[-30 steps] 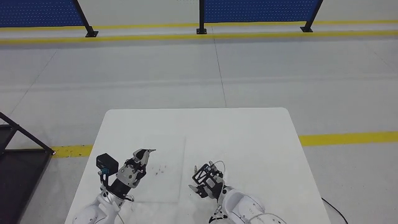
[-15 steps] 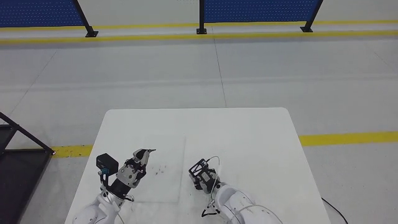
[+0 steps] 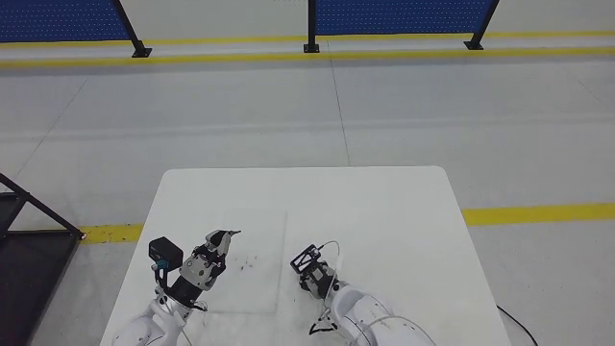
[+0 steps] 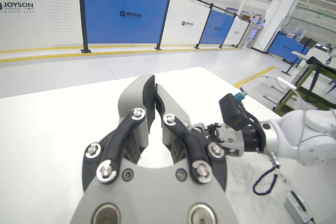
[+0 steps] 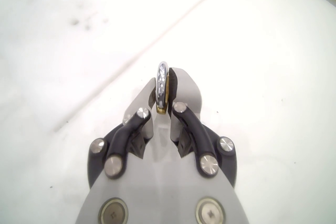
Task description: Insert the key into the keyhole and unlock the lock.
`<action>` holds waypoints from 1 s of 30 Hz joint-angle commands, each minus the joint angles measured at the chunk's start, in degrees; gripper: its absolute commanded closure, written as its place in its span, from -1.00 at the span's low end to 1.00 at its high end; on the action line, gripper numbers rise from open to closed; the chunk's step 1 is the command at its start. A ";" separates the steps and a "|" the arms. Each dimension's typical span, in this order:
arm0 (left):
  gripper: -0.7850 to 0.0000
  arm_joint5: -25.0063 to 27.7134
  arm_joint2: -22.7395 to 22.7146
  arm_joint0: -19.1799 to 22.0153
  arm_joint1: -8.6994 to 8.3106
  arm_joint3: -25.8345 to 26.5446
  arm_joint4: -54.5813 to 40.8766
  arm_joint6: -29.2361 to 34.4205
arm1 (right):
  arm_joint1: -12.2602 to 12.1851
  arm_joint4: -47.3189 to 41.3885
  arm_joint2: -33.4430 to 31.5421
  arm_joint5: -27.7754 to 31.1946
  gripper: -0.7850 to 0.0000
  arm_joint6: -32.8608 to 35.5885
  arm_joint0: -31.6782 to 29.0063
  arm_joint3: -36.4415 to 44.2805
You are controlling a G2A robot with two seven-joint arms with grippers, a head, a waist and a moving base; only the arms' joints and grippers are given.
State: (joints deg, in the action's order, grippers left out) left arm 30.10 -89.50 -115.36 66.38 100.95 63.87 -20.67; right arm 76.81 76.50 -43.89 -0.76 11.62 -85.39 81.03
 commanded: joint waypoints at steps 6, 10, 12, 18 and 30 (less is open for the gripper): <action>1.00 0.00 0.00 0.00 0.00 0.00 0.00 0.00 | -2.47 -6.57 -9.63 8.52 1.00 -5.39 -3.98 7.86; 1.00 0.00 0.00 0.00 0.00 0.00 0.00 0.00 | -4.42 -13.90 -18.05 18.26 1.00 -8.68 -8.20 12.59; 1.00 0.00 0.00 0.00 0.00 0.00 0.00 0.00 | -5.19 -17.93 -21.23 24.61 1.00 -10.22 -10.05 13.92; 1.00 6.57 3.98 1.98 0.25 -0.06 -2.53 -2.92 | -6.79 -32.59 -27.12 45.66 1.00 -11.47 -11.81 12.28; 1.00 22.60 10.00 8.39 0.58 -8.20 -3.56 -10.78 | -7.54 -38.83 -28.20 55.04 1.00 -8.17 -10.62 10.01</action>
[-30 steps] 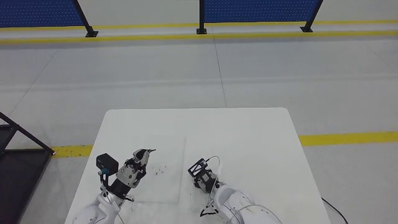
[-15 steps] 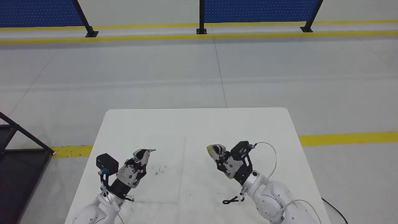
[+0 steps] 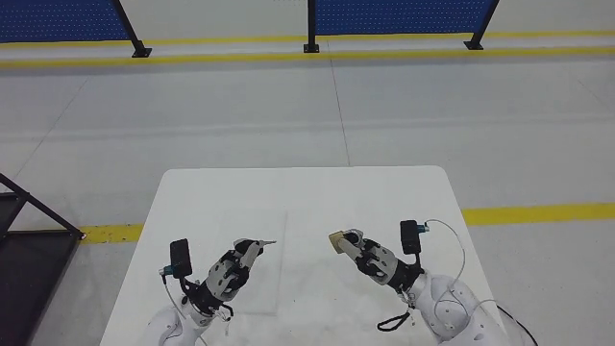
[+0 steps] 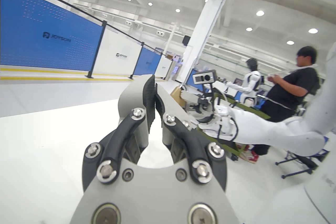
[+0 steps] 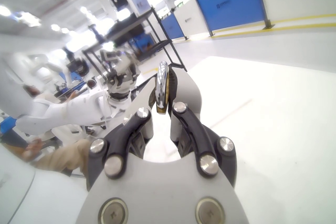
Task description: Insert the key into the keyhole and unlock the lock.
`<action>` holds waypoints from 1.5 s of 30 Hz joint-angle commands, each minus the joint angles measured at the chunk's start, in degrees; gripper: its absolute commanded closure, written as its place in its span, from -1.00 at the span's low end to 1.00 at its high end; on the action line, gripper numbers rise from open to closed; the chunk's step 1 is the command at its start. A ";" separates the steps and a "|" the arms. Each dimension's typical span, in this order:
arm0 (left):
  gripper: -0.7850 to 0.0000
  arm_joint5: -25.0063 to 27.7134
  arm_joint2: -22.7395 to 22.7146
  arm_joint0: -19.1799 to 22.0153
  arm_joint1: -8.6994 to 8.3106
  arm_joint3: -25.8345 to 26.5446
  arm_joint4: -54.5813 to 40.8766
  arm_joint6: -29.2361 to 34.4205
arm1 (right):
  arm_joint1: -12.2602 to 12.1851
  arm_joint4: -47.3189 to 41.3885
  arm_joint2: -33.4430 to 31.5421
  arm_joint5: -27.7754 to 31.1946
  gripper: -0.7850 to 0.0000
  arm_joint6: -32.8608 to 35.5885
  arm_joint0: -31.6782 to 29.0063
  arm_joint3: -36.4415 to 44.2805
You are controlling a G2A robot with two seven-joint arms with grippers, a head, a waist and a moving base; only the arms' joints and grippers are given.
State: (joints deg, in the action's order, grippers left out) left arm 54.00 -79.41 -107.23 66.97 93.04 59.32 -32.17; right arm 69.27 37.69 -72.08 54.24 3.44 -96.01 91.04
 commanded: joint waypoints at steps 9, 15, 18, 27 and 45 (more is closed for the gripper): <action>1.00 -1.30 -0.09 0.26 -0.02 -0.30 0.99 0.72 | 0.00 -0.01 0.00 0.04 1.00 0.01 0.00 0.00; 1.00 -3.02 1.48 0.74 0.30 0.54 -1.70 1.20 | 0.89 -1.90 4.38 -1.79 1.00 -3.73 0.88 0.41; 1.00 0.05 3.67 1.27 0.67 -0.94 -6.02 -1.01 | 1.69 -3.18 7.44 -0.97 1.00 -7.75 1.96 -0.35; 1.00 4.00 11.75 6.11 2.26 -6.40 -11.73 -10.41 | 5.13 0.15 16.41 -3.71 1.00 -23.92 5.40 -4.75; 1.00 4.00 18.42 10.79 3.34 -10.92 -10.42 -14.11 | 7.54 5.80 19.73 -2.95 1.00 -35.61 8.05 -10.27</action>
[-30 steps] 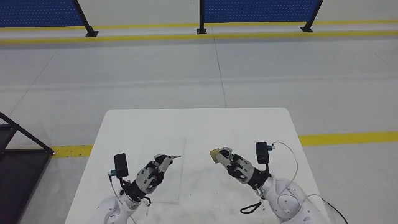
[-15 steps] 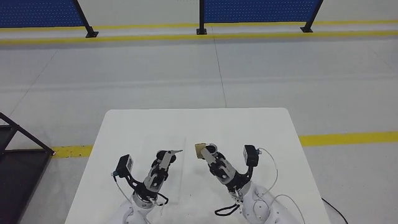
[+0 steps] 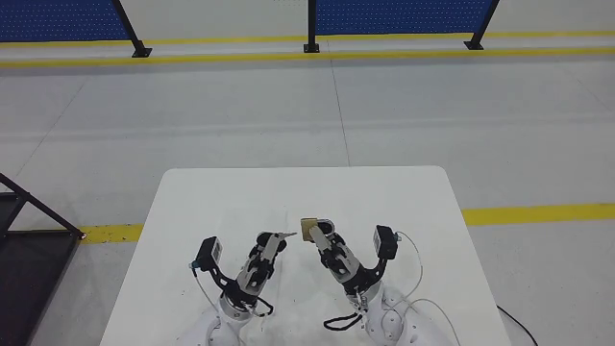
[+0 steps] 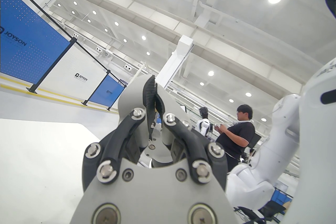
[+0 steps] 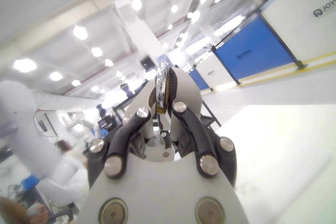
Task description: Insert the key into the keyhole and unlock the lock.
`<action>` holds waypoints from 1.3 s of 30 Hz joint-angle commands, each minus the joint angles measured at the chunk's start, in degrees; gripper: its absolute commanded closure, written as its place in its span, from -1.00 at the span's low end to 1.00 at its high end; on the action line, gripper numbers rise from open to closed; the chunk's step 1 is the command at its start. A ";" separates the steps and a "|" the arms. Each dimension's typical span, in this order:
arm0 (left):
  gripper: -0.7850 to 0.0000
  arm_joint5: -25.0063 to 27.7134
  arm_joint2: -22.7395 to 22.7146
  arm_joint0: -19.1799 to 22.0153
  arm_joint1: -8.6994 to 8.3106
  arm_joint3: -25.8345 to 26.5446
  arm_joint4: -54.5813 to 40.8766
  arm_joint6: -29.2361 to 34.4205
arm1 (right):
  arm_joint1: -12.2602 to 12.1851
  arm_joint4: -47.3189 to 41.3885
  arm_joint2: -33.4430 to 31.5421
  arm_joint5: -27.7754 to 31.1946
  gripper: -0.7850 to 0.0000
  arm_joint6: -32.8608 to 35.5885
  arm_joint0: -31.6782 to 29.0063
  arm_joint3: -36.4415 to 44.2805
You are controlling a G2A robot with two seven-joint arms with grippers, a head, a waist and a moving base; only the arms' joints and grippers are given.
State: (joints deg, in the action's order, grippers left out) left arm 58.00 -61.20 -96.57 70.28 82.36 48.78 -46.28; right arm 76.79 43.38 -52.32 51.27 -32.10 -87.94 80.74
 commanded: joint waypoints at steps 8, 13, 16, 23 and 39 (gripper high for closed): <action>1.00 0.00 0.99 0.90 0.24 -1.12 -0.60 0.00 | 0.35 0.52 0.21 -0.36 1.00 0.37 0.16 -0.27; 1.00 0.00 1.10 1.05 0.31 -1.21 -0.75 0.00 | 0.52 0.51 0.31 -0.46 1.00 0.81 0.27 -0.50; 1.00 0.00 1.06 1.07 0.38 -1.14 -0.79 0.00 | 0.63 0.52 0.42 -0.56 1.00 1.12 0.32 -0.60; 1.00 0.00 1.21 1.07 0.56 -1.19 -0.59 0.00 | 0.87 0.65 0.71 -0.64 1.00 1.78 0.50 -0.83; 0.54 -0.02 0.86 1.02 1.11 -2.06 2.21 -0.02 | 0.99 1.55 0.84 0.30 1.00 3.55 0.52 -0.74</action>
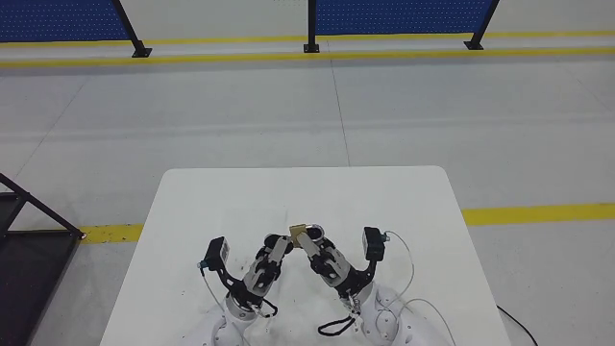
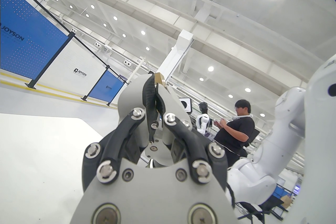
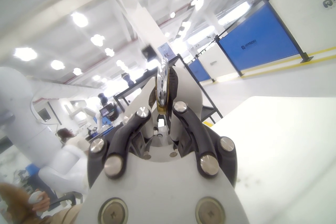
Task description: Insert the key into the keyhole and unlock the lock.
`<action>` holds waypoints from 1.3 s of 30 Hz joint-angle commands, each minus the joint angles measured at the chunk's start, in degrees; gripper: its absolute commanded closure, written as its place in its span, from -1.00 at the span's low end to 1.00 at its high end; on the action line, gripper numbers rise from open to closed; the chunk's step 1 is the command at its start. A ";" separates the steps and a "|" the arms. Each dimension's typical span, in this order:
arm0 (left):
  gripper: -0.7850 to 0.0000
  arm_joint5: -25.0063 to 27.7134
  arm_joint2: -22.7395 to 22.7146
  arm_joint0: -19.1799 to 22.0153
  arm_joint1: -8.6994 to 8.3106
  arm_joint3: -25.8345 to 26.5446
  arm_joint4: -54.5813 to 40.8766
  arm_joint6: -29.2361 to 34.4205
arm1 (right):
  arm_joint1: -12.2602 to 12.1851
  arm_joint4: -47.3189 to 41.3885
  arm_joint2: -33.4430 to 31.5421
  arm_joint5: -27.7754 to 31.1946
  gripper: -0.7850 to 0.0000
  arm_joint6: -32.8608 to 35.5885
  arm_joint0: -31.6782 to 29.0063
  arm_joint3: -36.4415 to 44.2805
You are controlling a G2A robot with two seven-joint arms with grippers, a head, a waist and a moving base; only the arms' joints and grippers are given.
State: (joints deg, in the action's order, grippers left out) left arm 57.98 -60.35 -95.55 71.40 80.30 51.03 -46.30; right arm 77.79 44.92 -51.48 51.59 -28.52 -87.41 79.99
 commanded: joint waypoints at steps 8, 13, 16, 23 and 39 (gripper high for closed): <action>0.54 0.00 0.00 0.01 -0.01 0.00 -0.03 -0.01 | -0.01 0.00 -0.01 -0.03 1.00 -0.03 -0.01 0.00; 0.54 0.00 0.00 0.01 -0.01 0.00 -0.03 -0.01 | -0.01 0.00 -0.01 -0.03 1.00 -0.03 -0.01 0.00; 0.54 0.00 0.00 0.01 -0.01 0.00 -0.03 -0.01 | -0.01 0.00 -0.01 -0.03 1.00 -0.03 -0.01 0.00; 0.54 0.00 0.00 0.01 -0.01 0.00 -0.03 -0.01 | -0.01 0.00 -0.01 -0.03 1.00 -0.03 -0.01 0.00; -1.00 -0.94 -1.04 -0.60 -0.10 1.45 -2.92 3.02 | -0.19 -1.31 -0.71 -1.02 -1.00 1.95 -0.62 1.45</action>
State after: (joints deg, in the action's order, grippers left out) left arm 56.90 -61.21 -96.04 71.33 81.64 48.23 -43.51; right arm 77.62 43.64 -52.09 50.55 -26.68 -87.95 81.36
